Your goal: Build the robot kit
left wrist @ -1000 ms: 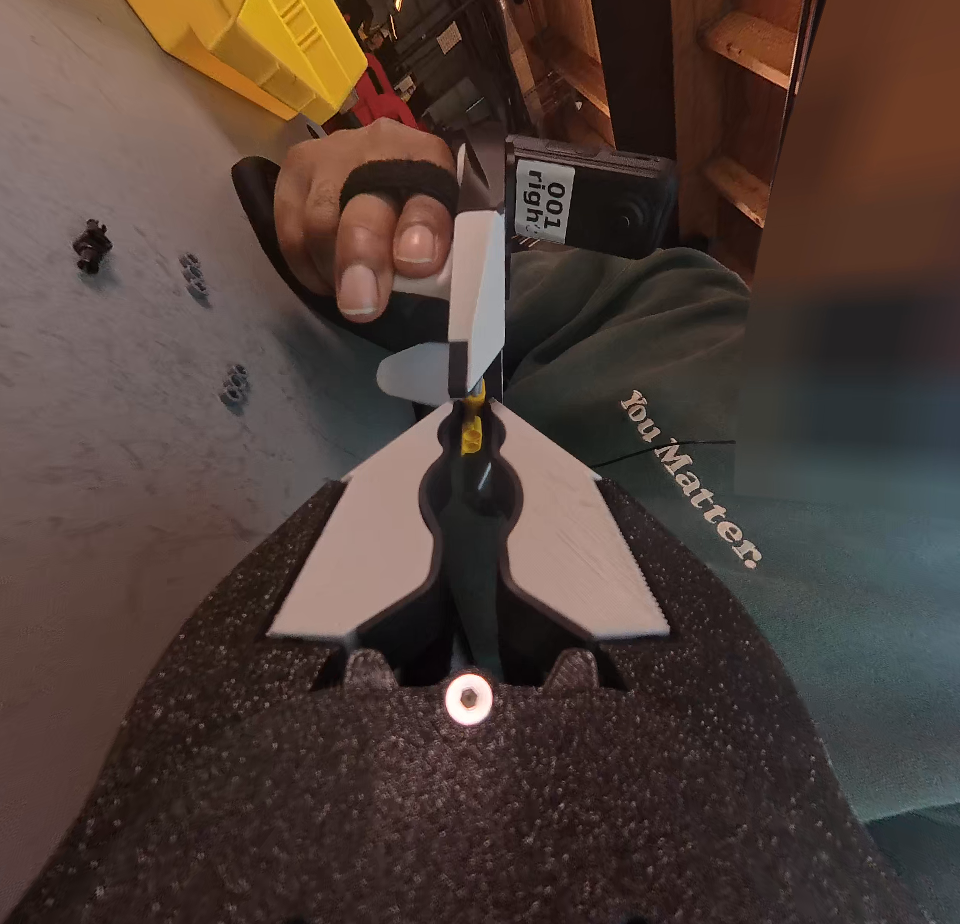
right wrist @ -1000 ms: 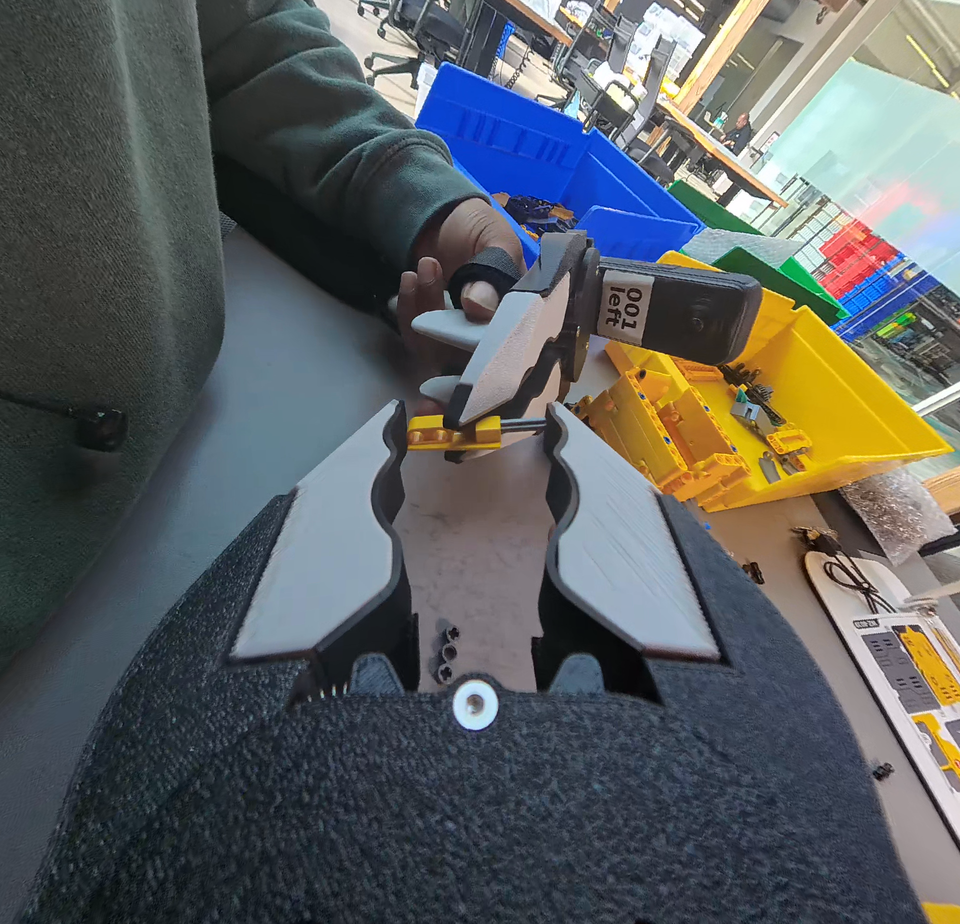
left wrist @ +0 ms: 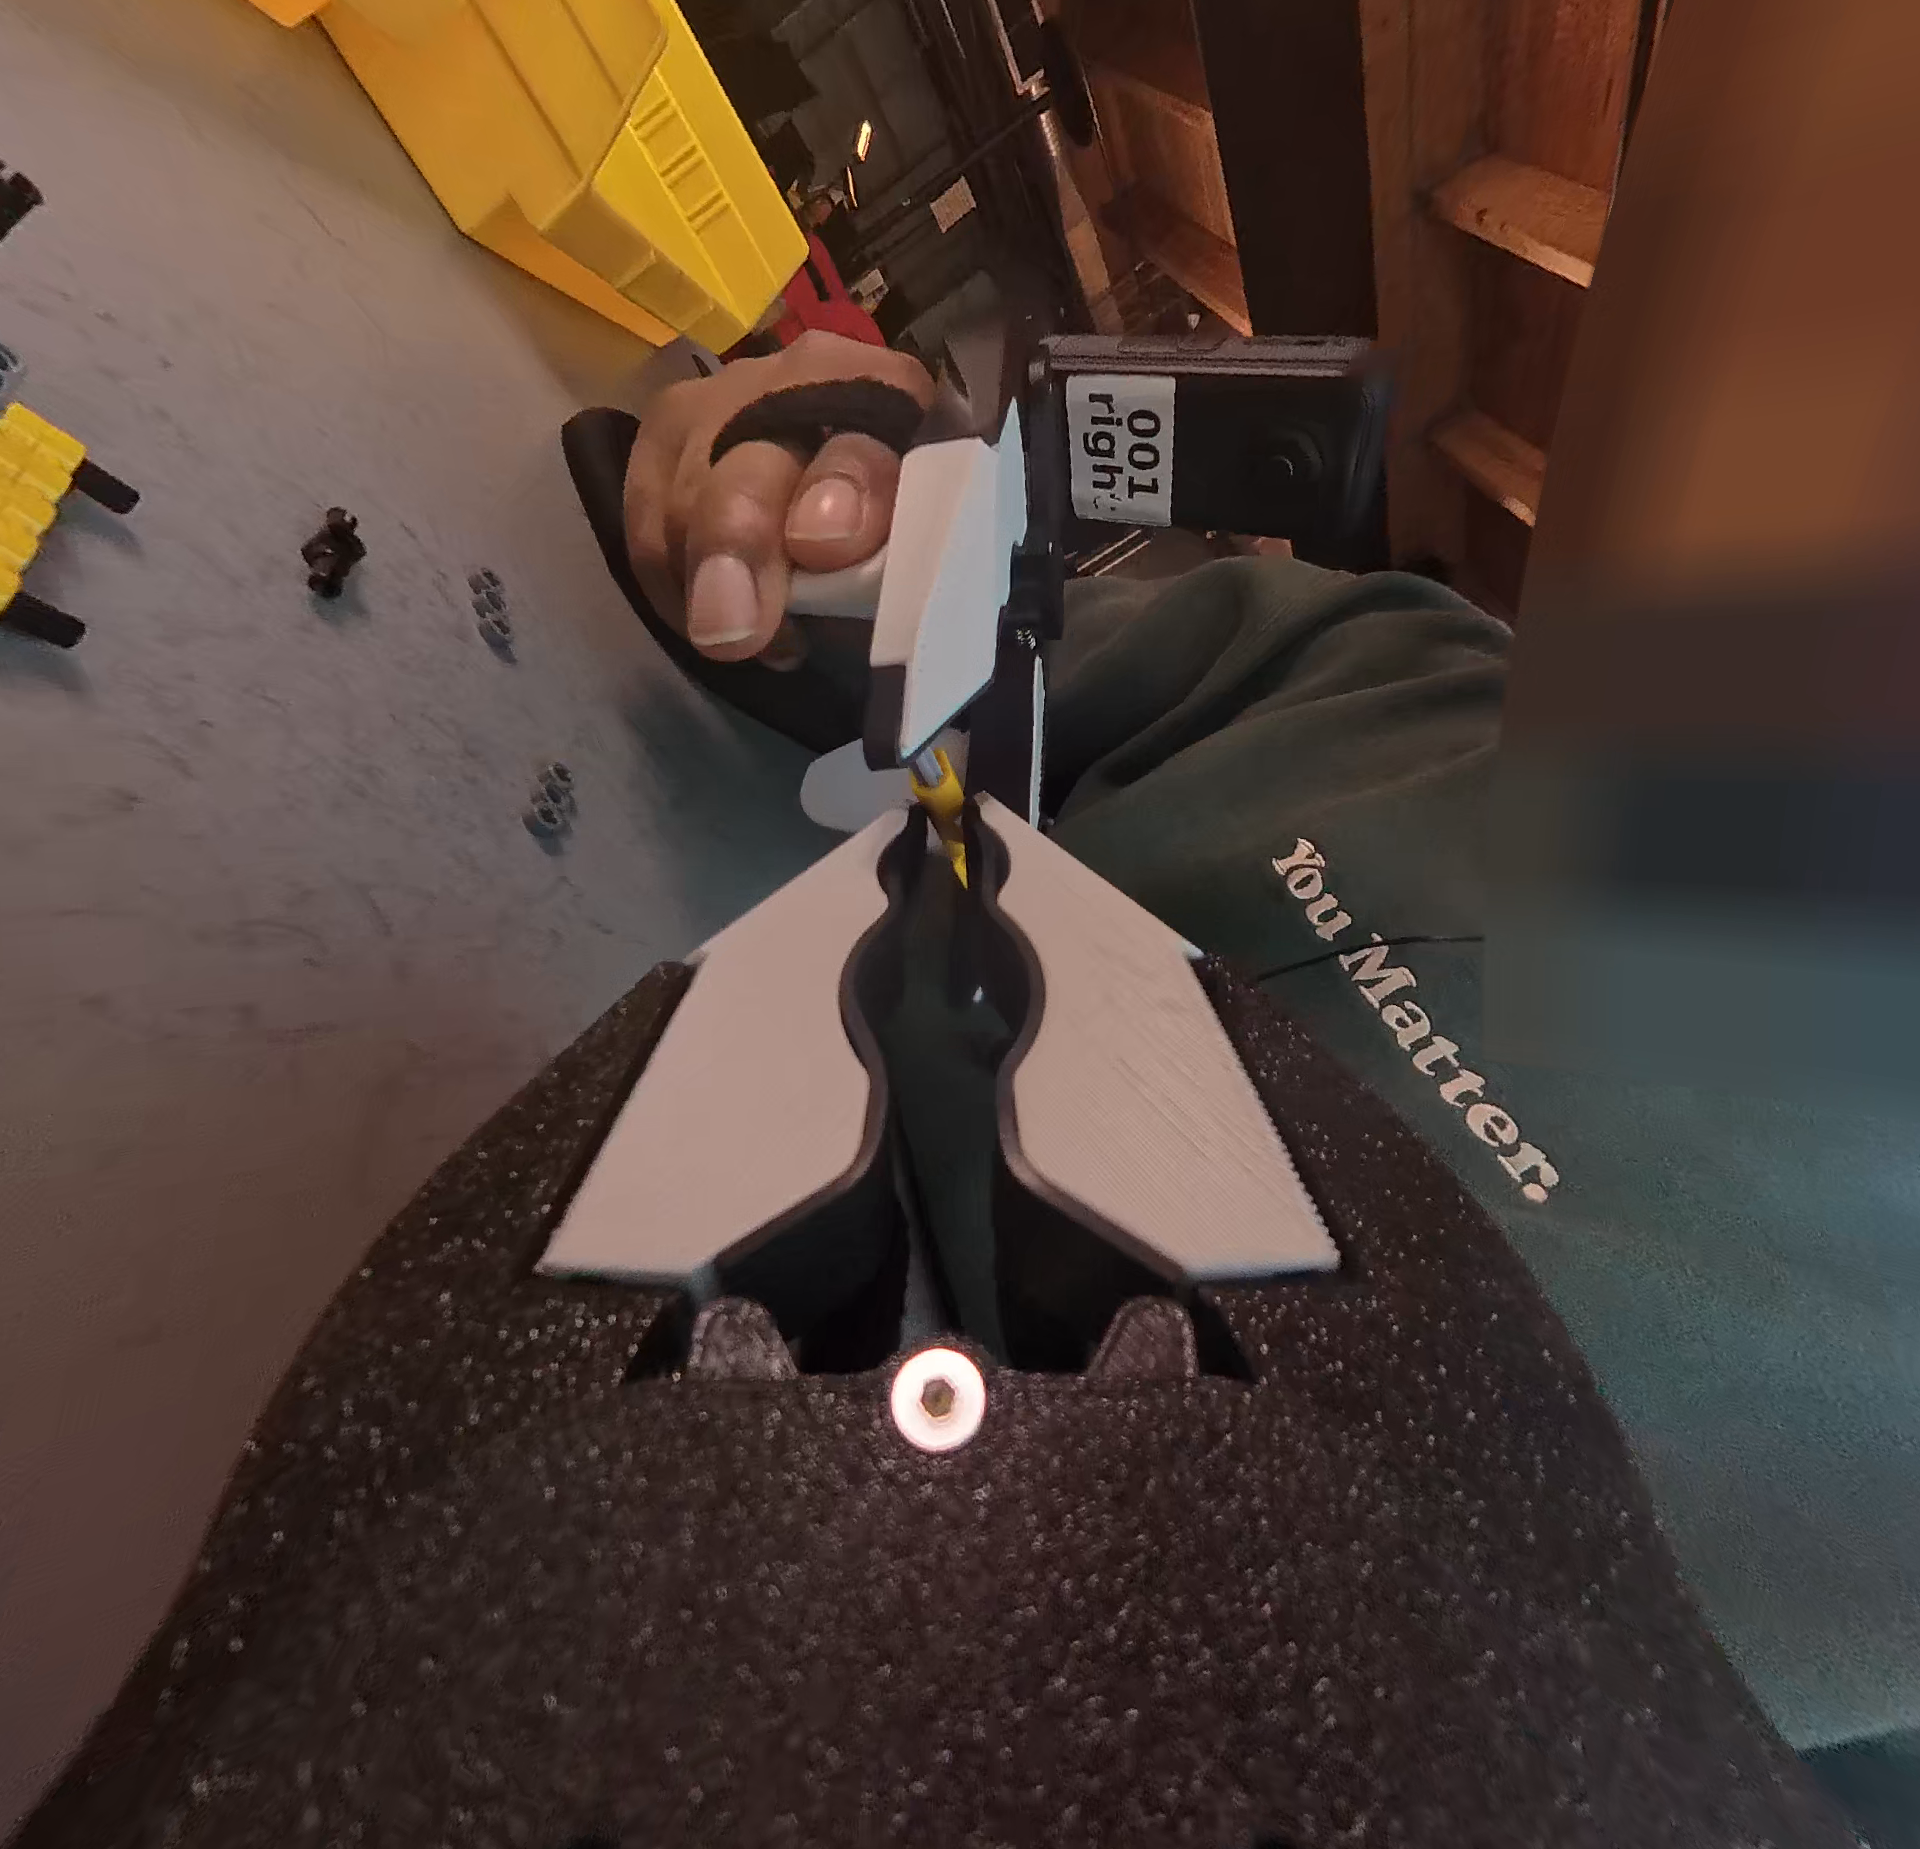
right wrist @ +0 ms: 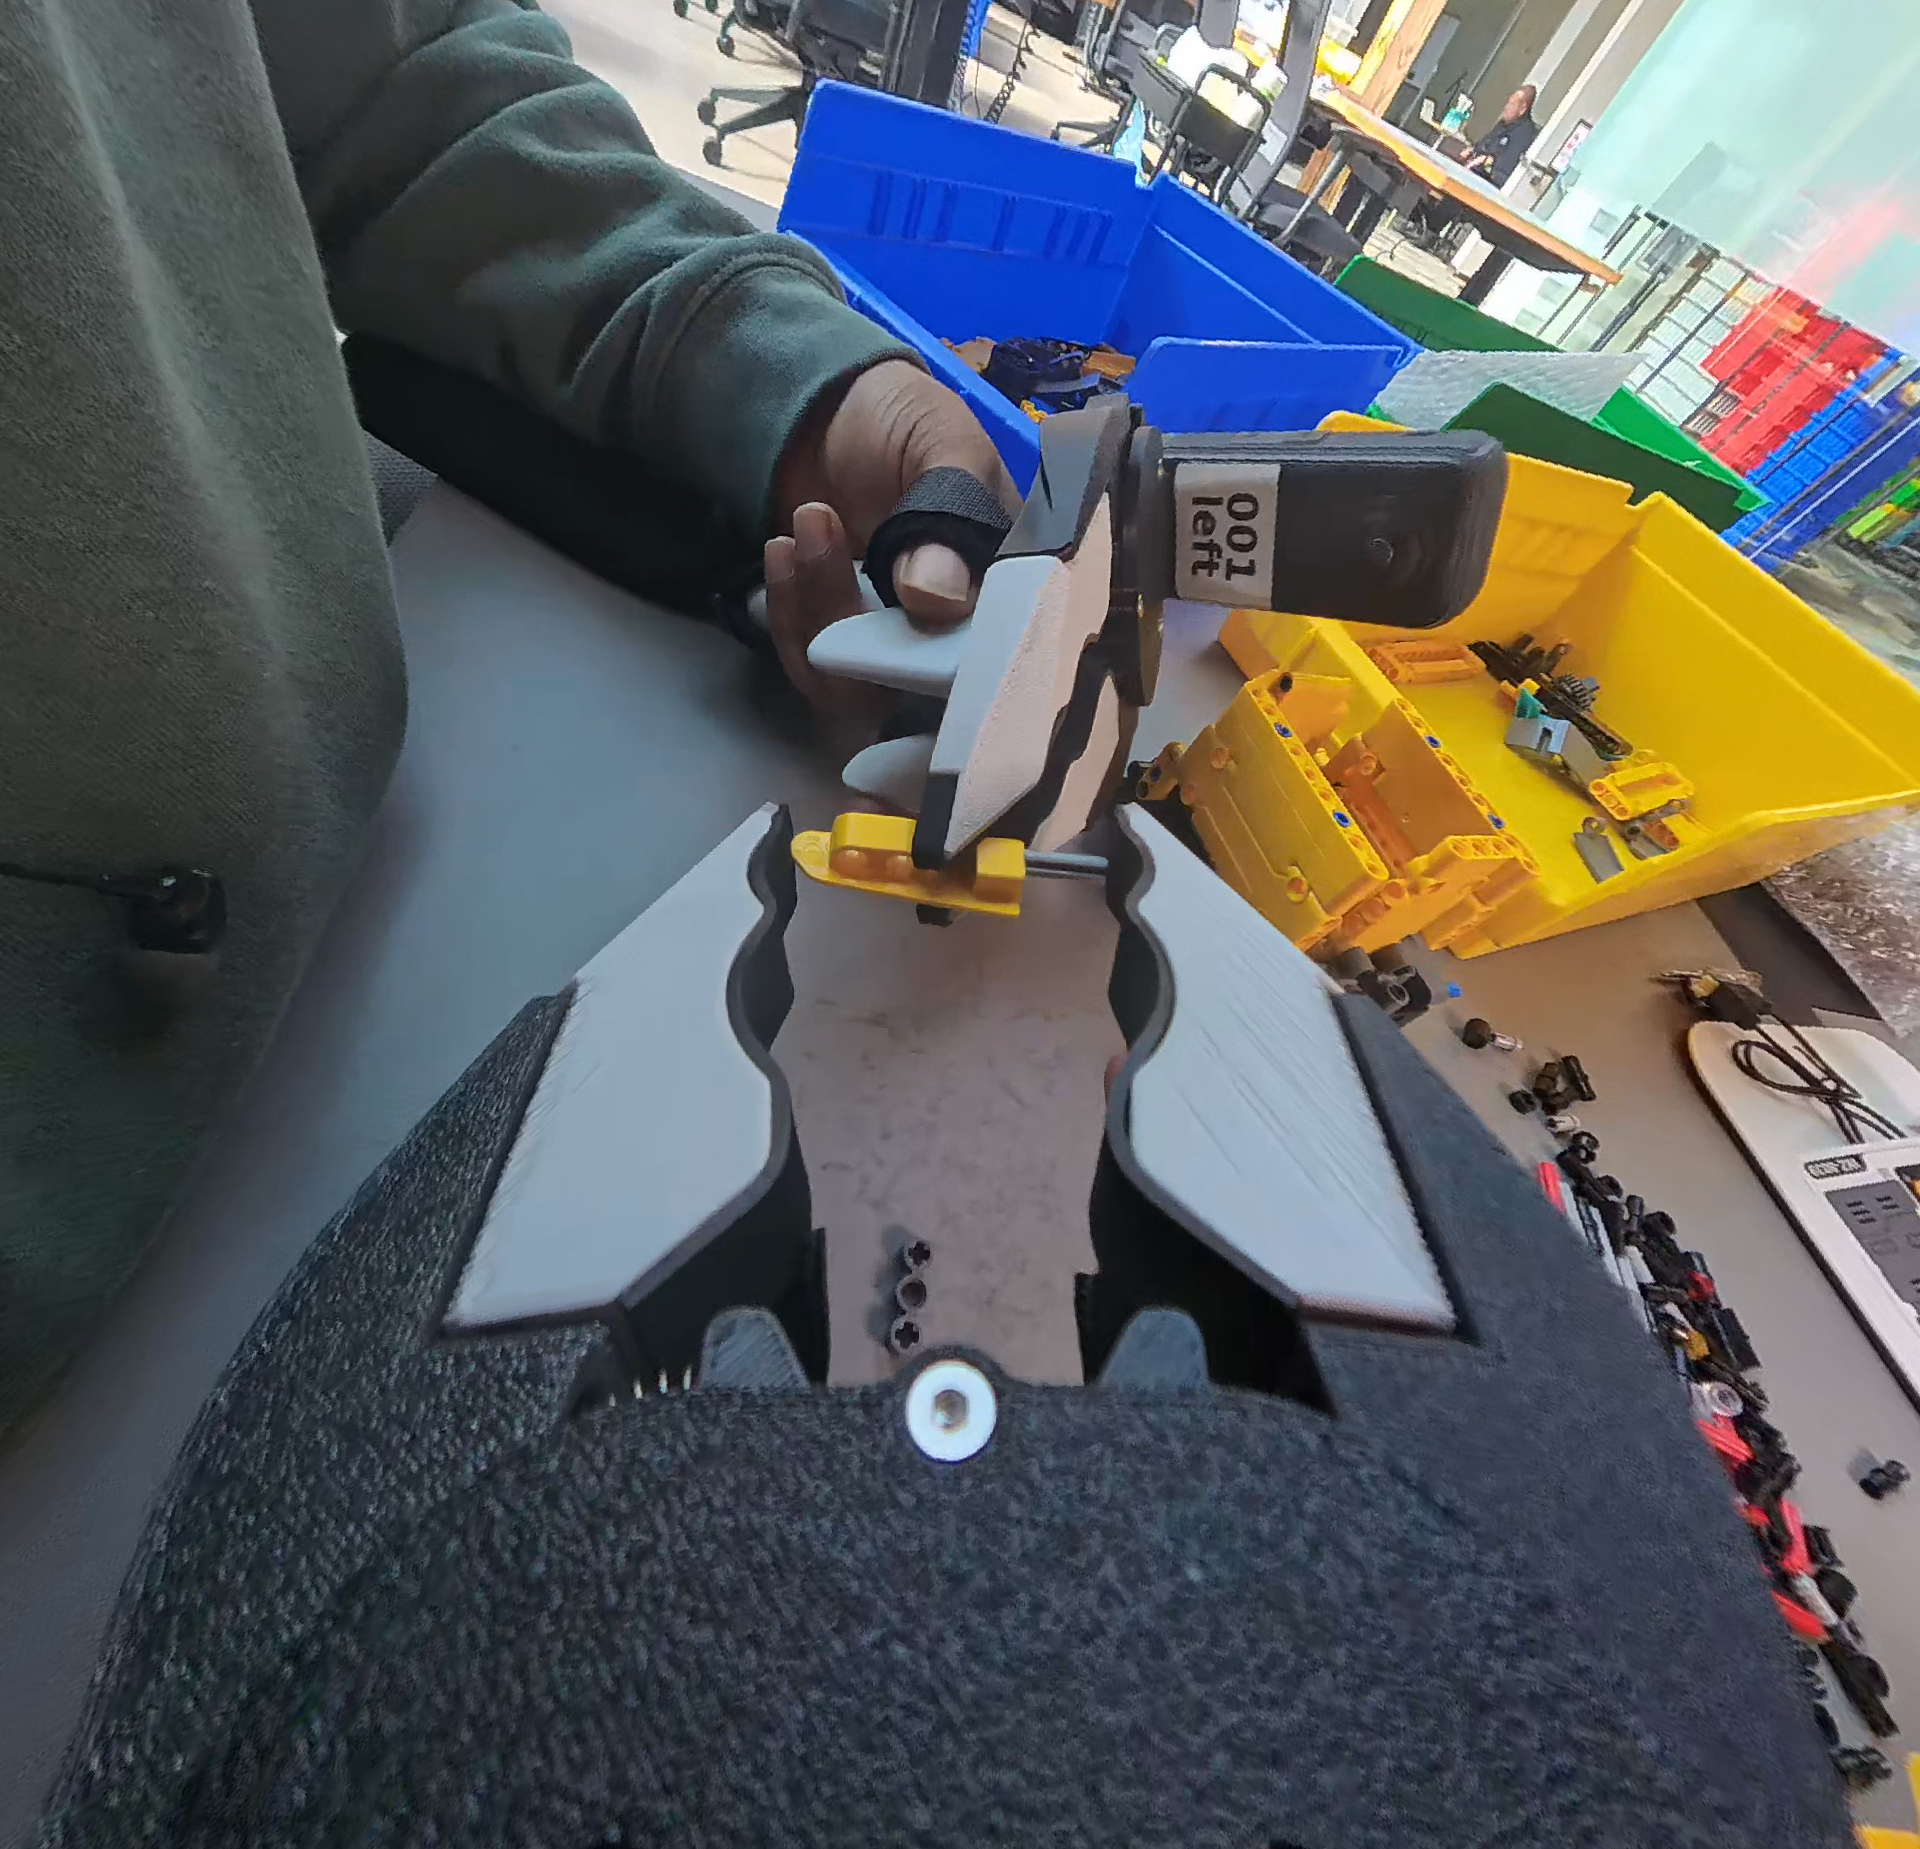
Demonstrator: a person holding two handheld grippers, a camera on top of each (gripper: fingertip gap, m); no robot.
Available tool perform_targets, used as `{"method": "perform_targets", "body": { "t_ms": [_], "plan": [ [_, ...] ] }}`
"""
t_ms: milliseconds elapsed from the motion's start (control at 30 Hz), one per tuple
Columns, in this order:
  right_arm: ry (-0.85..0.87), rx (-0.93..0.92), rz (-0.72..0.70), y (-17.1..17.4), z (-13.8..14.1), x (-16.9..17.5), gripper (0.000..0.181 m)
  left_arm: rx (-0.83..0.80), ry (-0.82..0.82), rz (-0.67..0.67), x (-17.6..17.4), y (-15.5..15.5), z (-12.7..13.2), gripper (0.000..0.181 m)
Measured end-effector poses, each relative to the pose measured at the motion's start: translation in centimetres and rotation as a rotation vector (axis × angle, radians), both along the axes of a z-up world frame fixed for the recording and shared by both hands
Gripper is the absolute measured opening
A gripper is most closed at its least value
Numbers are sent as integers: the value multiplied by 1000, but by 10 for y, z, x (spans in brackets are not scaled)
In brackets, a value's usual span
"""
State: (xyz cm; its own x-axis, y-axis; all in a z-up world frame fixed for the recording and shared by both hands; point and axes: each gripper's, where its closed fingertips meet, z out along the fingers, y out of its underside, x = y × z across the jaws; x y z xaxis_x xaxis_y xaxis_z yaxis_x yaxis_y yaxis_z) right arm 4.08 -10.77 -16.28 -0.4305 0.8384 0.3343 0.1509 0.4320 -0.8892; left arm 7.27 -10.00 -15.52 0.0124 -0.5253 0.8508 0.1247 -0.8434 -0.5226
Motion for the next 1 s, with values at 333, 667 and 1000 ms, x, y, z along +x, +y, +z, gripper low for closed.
{"method": "perform_targets", "body": {
  "t_ms": [333, 667, 1000],
  "plan": [
    [-62, -147, 131, 3, 8, 27, 19, 45, 31, -64, -1, -9, -2, 5],
    [-42, -139, 109, 7, 8, 25, 4, 45, 35, -63, -1, -9, -2, 5],
    [-5, -188, 55, 20, 17, 22, 3, 324, 173, 86, -7, 3, 6, 10]
  ]
}}
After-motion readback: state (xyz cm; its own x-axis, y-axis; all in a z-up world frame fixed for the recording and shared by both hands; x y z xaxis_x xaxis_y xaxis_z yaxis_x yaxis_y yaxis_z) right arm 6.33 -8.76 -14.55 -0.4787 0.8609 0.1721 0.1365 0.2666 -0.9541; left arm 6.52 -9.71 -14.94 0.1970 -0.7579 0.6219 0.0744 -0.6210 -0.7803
